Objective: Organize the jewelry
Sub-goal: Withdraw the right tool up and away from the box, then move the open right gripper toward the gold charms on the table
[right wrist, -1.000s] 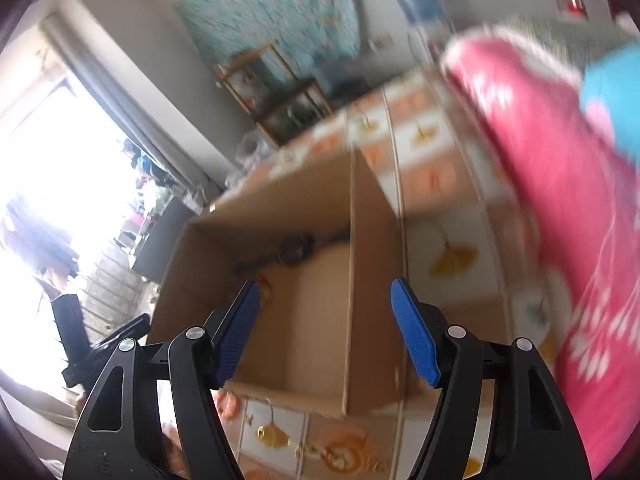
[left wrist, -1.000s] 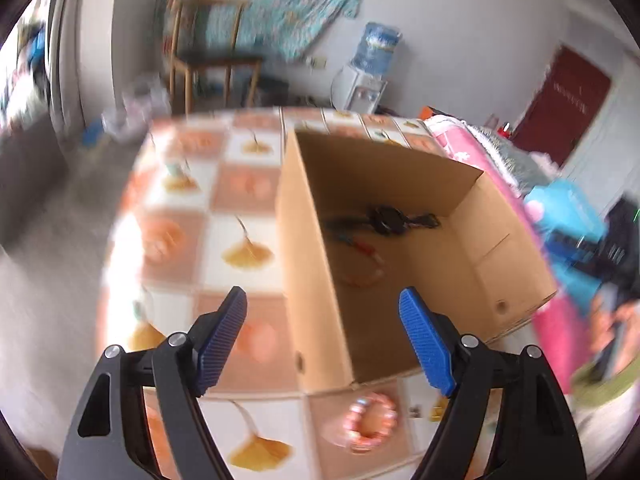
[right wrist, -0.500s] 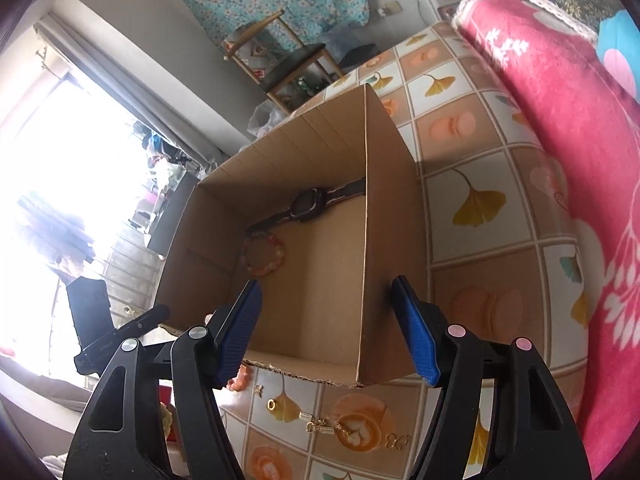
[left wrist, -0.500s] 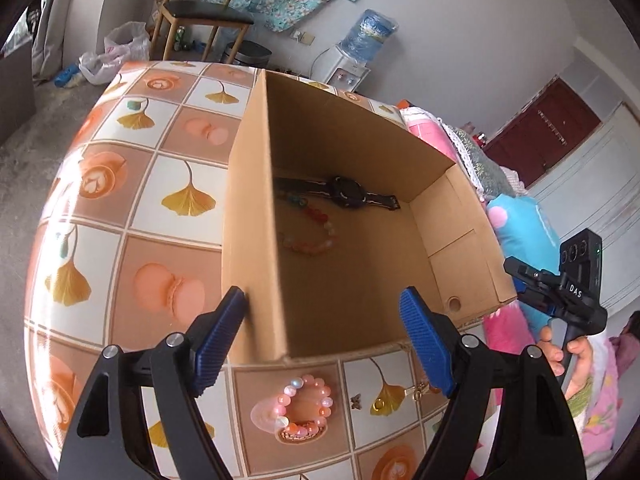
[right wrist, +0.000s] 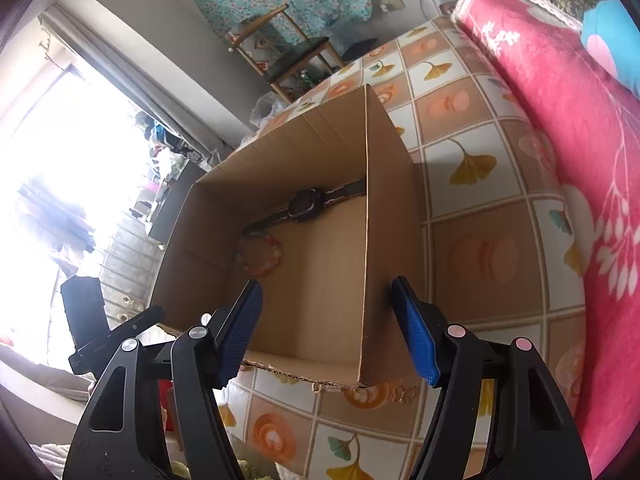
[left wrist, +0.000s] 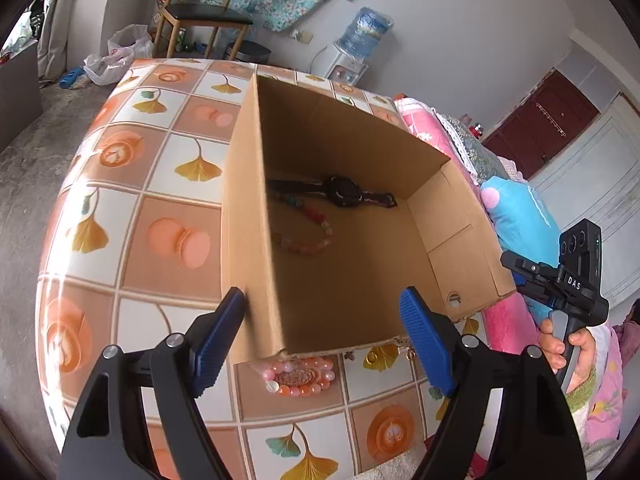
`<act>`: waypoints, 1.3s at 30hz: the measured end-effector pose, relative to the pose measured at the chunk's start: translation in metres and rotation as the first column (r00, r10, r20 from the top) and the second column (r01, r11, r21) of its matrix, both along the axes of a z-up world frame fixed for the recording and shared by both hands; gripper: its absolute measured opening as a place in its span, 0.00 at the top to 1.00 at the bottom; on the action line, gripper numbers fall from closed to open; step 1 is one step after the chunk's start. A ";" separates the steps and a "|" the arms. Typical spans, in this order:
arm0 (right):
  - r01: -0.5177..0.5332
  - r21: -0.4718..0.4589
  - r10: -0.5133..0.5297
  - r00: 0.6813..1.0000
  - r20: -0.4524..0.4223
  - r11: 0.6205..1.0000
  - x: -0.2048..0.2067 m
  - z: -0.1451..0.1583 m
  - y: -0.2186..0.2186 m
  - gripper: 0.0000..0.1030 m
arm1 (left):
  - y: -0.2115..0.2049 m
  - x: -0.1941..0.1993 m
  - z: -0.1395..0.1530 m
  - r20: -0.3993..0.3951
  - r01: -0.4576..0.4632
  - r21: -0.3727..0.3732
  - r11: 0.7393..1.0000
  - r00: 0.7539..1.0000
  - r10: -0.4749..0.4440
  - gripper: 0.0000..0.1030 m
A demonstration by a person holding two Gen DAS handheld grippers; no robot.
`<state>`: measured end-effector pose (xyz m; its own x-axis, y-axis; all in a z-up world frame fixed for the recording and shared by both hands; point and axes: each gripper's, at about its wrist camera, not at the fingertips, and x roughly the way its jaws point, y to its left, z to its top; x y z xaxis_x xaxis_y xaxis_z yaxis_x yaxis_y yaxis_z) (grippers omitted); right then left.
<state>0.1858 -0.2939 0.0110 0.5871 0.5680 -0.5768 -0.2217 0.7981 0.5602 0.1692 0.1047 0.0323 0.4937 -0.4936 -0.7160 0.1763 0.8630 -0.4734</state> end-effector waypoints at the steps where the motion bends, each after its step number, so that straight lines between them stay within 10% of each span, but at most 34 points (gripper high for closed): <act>1: -0.003 -0.004 0.003 1.000 0.005 1.000 0.000 0.000 0.001 0.38 | 0.000 -0.001 0.000 0.004 -0.002 0.001 1.000 1.000 0.002 0.25; 21: 0.070 -0.030 -0.068 0.996 0.058 0.997 0.001 0.010 -0.004 0.38 | 0.003 -0.003 -0.001 0.061 -0.025 0.022 0.999 0.998 0.024 0.24; 28: 0.125 -0.056 -0.122 0.991 0.062 0.991 -0.037 -0.001 -0.012 0.38 | 0.015 -0.040 -0.004 0.118 -0.045 0.109 0.993 0.993 0.032 0.20; 39: 0.080 -0.152 -0.081 0.997 0.004 0.985 -0.083 -0.045 0.037 0.38 | 0.002 -0.067 -0.068 -0.005 -0.012 0.289 0.957 1.000 0.014 0.18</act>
